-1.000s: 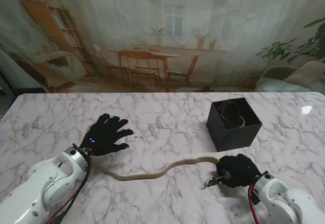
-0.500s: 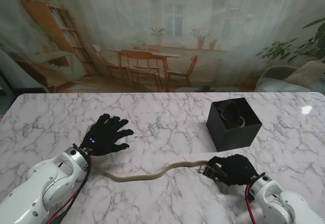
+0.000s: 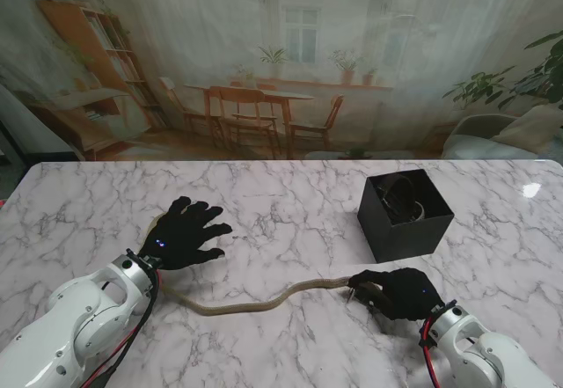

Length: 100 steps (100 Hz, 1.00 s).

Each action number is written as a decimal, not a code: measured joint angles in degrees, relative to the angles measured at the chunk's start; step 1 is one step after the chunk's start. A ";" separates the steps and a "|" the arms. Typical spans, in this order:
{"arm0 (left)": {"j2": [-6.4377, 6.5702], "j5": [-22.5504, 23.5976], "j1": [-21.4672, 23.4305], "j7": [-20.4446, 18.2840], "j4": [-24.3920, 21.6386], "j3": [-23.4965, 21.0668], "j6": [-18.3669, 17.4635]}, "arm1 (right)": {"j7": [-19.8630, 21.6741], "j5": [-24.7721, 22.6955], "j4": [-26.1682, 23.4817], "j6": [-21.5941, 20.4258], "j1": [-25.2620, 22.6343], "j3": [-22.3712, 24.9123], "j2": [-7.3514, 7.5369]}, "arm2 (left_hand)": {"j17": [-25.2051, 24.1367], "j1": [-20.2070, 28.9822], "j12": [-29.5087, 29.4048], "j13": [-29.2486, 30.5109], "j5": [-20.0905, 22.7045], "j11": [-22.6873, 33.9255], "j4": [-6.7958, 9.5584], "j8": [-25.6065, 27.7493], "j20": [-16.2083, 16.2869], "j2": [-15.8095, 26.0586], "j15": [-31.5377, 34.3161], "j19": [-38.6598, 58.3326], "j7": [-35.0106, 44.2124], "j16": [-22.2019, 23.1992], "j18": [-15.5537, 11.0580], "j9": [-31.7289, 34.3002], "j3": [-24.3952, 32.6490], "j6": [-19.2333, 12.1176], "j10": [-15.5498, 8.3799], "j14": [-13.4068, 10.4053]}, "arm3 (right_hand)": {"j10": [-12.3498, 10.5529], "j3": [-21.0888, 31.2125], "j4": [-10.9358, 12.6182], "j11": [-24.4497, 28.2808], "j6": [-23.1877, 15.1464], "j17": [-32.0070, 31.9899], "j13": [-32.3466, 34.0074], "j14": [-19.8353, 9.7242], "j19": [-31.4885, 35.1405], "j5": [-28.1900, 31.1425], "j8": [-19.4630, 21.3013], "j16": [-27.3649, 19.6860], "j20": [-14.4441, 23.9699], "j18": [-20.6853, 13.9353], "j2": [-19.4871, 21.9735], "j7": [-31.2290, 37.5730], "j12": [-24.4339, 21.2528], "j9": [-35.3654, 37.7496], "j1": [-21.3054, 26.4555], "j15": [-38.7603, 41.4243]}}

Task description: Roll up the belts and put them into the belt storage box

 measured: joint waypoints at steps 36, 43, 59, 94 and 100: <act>0.00 -0.03 -0.07 0.14 0.15 0.09 -0.13 | 0.74 1.95 0.19 -1.55 -0.01 0.32 -0.28 | 0.00 0.00 0.01 0.01 0.00 0.00 0.00 0.00 0.00 0.00 0.00 0.00 0.00 0.00 0.01 0.00 0.00 0.00 0.00 0.00 | -0.09 -1.44 -2.95 -2.60 13.18 -2.36 -0.07 0.04 -1.31 20.98 -8.61 -2.35 -0.22 -0.13 1.34 18.96 -1.42 0.60 2.42 -8.01; 0.00 -0.03 -0.10 0.13 0.17 0.13 -0.17 | 0.77 1.99 0.20 -2.10 -0.04 0.55 -0.34 | 0.00 0.00 0.01 0.01 0.00 0.00 0.00 0.00 0.00 0.00 0.00 -0.01 0.00 0.00 0.02 0.00 0.00 0.00 0.00 0.00 | -0.80 -0.92 -2.95 -3.18 16.05 -2.81 -0.11 -0.57 -1.90 22.08 -7.55 -2.35 -0.22 -1.88 -0.75 16.95 -3.20 0.72 -3.60 -10.44; 0.00 -0.03 -0.12 0.09 0.18 0.13 -0.23 | 10.36 1.67 -4.33 -2.81 -1.80 3.54 -0.23 | 0.00 0.00 0.01 0.01 0.00 0.00 0.00 0.01 0.00 0.00 0.00 -0.01 0.00 0.00 0.02 0.00 0.00 0.00 0.00 0.00 | -2.35 1.14 2.11 -8.49 20.49 -6.49 -4.23 -3.17 -3.93 22.55 7.38 -4.35 -0.23 -6.89 -0.91 0.83 -8.05 -1.56 -12.86 -16.75; 0.00 0.00 -0.13 0.13 0.19 0.14 -0.27 | 29.33 -1.94 -16.11 -2.87 -6.01 7.43 2.04 | -0.01 0.00 0.02 0.01 0.00 0.00 0.00 0.01 0.00 0.00 0.00 -0.02 0.00 0.00 0.03 0.00 0.00 0.01 0.00 0.01 | -8.25 9.35 7.22 -17.05 26.19 -11.50 -15.77 -11.21 -10.21 6.40 11.59 -14.43 -1.94 -15.77 -4.84 -8.24 -16.30 -14.09 -5.53 -28.37; 0.00 -0.02 -0.14 0.13 0.19 0.14 -0.27 | 27.44 -6.74 -16.56 -2.86 -6.06 7.30 2.20 | -0.02 0.00 0.02 0.01 0.00 0.00 0.00 0.01 0.00 0.00 0.00 -0.02 0.00 0.00 0.03 0.00 0.00 0.01 0.00 0.01 | -9.34 10.71 6.50 -17.16 26.19 -9.35 -15.36 -12.17 -10.14 5.86 12.91 -14.60 -2.65 -17.80 -5.88 -7.27 -16.43 -13.36 1.38 -28.37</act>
